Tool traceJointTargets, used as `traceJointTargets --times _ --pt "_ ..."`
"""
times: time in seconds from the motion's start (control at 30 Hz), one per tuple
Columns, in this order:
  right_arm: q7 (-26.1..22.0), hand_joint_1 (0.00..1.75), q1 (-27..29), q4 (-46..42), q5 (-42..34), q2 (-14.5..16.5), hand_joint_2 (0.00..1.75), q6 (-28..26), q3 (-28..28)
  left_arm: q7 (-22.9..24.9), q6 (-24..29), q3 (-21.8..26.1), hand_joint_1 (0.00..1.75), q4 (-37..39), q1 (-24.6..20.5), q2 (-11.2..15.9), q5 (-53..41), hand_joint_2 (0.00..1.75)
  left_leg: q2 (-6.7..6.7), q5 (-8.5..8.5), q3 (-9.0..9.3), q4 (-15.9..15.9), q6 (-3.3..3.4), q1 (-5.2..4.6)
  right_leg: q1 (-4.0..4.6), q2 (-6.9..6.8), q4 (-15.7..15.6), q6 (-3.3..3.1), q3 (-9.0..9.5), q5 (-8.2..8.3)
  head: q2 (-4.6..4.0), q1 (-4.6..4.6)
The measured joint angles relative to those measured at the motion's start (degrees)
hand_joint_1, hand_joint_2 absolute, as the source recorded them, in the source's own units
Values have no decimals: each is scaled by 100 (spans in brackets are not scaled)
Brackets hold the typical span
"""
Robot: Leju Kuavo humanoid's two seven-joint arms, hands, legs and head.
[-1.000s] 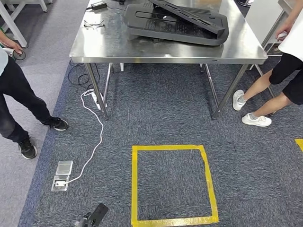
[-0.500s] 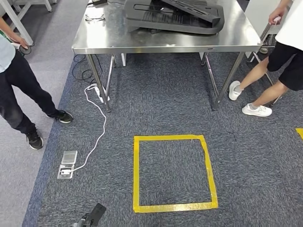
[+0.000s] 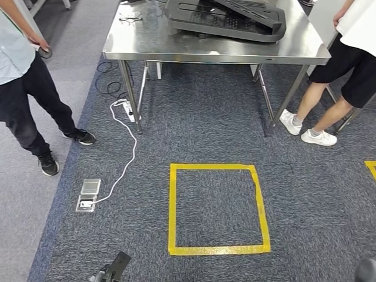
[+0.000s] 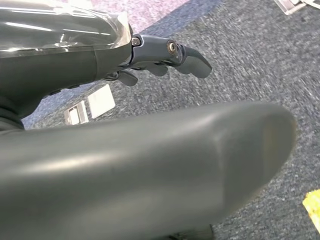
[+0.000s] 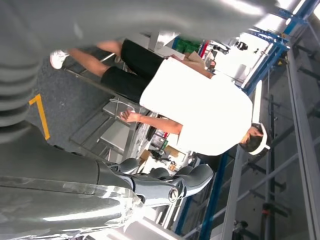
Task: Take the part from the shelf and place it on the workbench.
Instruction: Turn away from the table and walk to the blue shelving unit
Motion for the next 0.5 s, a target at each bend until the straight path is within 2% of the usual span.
traceJointTargets --times 0.03,0.07,0.1,0.17,0.23,0.27,0.33,0.37,0.4,0.43,0.5 --pt "11 0 18 3 9 0 175 -11 0 4 0 4 0 0 -9 -1 -4 0 -41 13 -22 9 -20 3 -1 112 -342 -30 178 130 0 -3" --pt "26 0 43 6 16 -1 175 -20 0 5 -1 7 0 0 -20 -2 -9 0 -84 32 -55 17 -49 13 2 204 -554 -54 276 202 0 -4" --pt "42 0 67 9 22 -2 175 -26 0 7 -2 11 0 0 -26 -4 -10 0 -128 54 -96 21 -85 28 8 255 -623 -70 293 211 1 -7" --pt "57 0 94 8 30 -5 175 -33 0 9 -4 19 0 0 -17 -10 -10 0 -205 73 -148 24 -153 54 12 151 -671 -101 281 244 1 -5" --pt "60 0 93 8 38 -7 175 -36 4 13 -5 29 0 0 -10 -16 -10 0 -147 -78 -261 188 -203 49 -7 27 -803 -174 315 232 0 -16" --pt "62 0 103 8 42 -8 175 -39 6 16 -6 34 0 0 -16 -16 -9 0 -89 -245 -389 441 -225 47 -17 -41 -860 -204 323 220 0 -22" --pt "68 0 127 9 52 -8 175 -46 7 20 -8 41 0 0 -22 -16 -8 0 -22 -588 -740 1202 -271 50 -11 -169 -859 -232 290 205 0 -30" --pt "73 0 133 9 56 -8 175 -46 8 21 -9 44 0 0 -15 -16 -7 0 -15 -674 -870 1509 -287 53 -8 -231 -841 -234 276 202 0 -28" --pt "77 0 135 9 58 -8 175 -46 8 22 -9 47 0 0 -5 -16 -8 0 -6 -656 -916 1632 -297 55 -7 -288 -822 -234 265 198 0 -28" --pt "82 0 137 9 60 -8 175 -46 9 23 -9 49 0 0 5 -16 -10 0 15 -533 -857 1522 -299 56 -7 -340 -802 -231 257 193 0 -30" --pt "86 0 149 9 69 -8 175 -48 13 22 -10 50 0 0 11 -16 -16 0 150 -144 -516 815 -285 54 -8 -434 -765 -211 251 177 0 -31"
